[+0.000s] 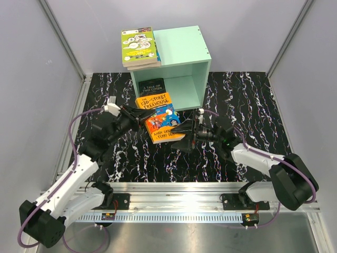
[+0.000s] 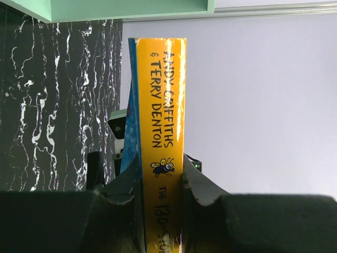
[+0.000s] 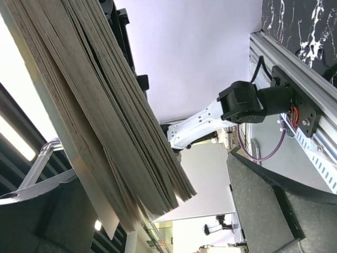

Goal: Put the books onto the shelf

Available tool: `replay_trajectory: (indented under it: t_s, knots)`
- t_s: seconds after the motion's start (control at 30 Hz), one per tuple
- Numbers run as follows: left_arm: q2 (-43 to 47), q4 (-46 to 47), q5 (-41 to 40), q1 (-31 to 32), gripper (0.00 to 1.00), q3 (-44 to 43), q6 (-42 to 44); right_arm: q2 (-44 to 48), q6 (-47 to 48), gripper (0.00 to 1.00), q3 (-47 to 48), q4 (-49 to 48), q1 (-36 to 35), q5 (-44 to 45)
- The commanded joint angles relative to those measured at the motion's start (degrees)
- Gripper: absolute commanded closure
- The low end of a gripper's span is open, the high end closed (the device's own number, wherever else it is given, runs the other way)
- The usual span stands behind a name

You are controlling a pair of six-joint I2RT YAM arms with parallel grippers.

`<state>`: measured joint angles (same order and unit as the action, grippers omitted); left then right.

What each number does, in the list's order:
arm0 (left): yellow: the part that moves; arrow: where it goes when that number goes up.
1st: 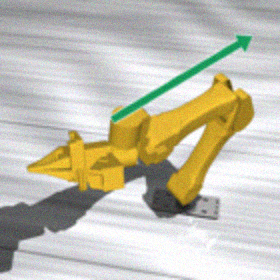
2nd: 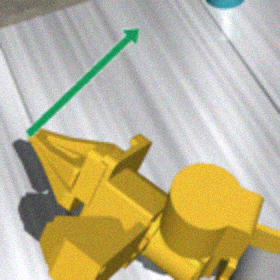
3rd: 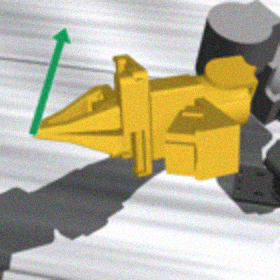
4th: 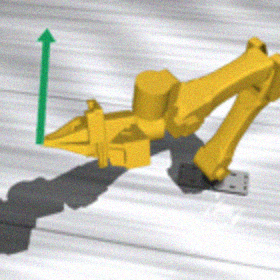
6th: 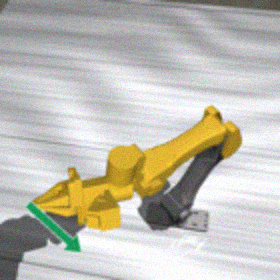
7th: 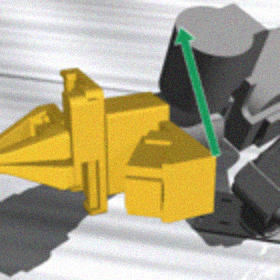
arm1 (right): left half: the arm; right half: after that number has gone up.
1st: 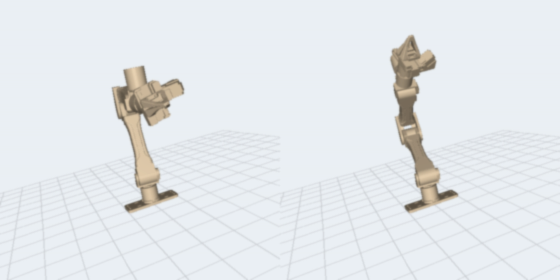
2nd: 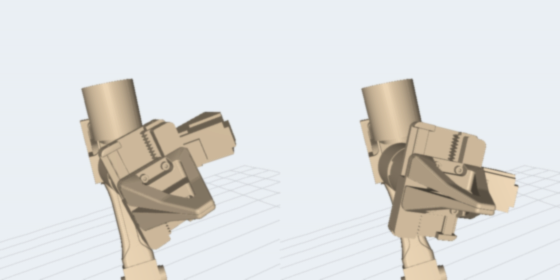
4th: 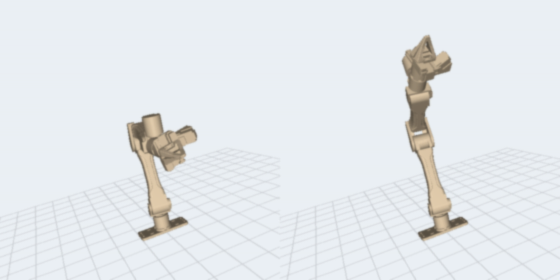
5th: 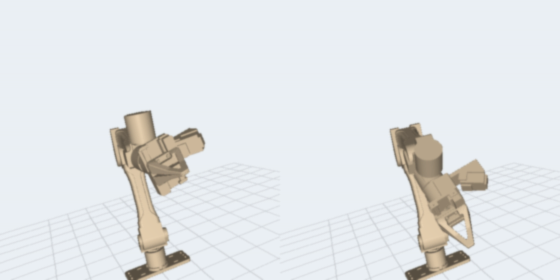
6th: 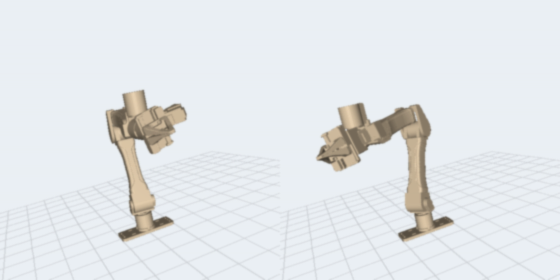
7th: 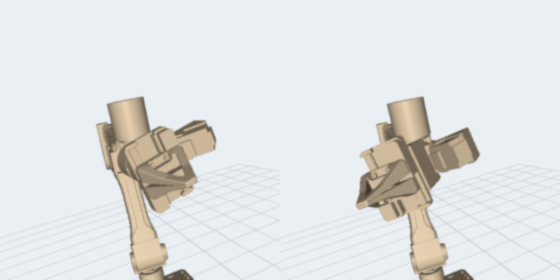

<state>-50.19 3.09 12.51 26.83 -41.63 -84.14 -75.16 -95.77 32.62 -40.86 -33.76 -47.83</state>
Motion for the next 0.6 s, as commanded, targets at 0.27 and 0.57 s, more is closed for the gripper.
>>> replay_trajectory:
  t_s: [0.27,0.57]
  knots:
    - [3.2,6.0,1.7,-0.4,1.0,-4.8,-3.7,-0.7,-1.2,0.14,2.0,-4.8,-0.7,-1.4]
    - [6.1,5.6,0.4,-0.5,1.0,-0.6,-4.4,-2.7,-1.5,0.85,3.9,-6.9,-0.7,-2.2]
